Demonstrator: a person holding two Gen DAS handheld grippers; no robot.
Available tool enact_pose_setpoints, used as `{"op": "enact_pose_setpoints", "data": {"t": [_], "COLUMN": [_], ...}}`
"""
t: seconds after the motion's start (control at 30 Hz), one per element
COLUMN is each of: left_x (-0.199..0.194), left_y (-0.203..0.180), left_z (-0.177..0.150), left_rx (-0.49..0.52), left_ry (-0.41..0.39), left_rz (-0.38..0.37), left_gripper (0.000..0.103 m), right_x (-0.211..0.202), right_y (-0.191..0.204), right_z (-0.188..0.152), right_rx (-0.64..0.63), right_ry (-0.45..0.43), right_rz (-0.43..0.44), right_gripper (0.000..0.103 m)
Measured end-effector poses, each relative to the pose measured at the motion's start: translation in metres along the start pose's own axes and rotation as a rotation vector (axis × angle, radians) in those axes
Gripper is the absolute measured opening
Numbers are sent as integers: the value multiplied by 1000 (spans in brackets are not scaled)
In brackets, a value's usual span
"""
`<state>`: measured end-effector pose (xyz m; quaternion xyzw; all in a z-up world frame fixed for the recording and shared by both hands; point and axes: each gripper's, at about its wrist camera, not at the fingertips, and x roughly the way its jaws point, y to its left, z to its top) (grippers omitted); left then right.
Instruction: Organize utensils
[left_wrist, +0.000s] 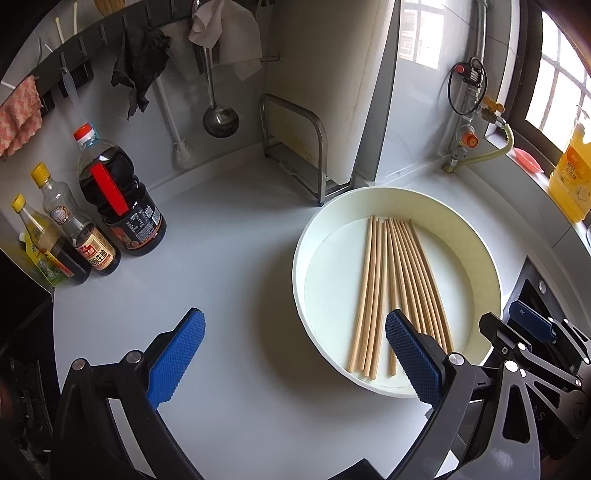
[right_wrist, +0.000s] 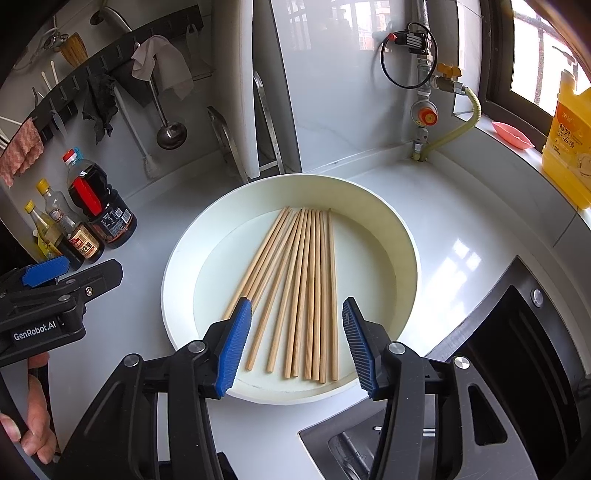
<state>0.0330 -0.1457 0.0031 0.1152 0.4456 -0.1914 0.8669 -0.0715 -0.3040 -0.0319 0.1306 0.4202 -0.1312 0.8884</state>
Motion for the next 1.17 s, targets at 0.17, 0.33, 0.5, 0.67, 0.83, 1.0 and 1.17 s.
{"op": "enact_pose_setpoints", "data": {"t": [0.17,0.33,0.5,0.67,0.83,1.0,1.17], "left_x": [0,0,1,4,3,2,3], "left_y": [0,0,-1,-3,-2,-2,0], "left_z": [0,0,-1,-2,-2,-2,-2], "left_rx": [-2,-6,-3,5,0,-7,-13], "left_ry": [0,4,10,19,16,18,25], "left_rz": [5,3,-6,9,-1,12,9], "left_gripper": [96,97,97,97,97,97,97], "right_x": [0,0,0,0,0,-1,-1], "right_y": [0,0,1,1,1,2,2], "right_z": [-1,-2,-2,-2,-4,-4,-4], "right_rx": [0,-3,-2,0,-2,-3,-3], "right_ry": [1,1,1,2,4,4,5], "right_rz": [1,3,2,2,4,4,4], "right_gripper": [49,49,49,49,49,49,49]}}
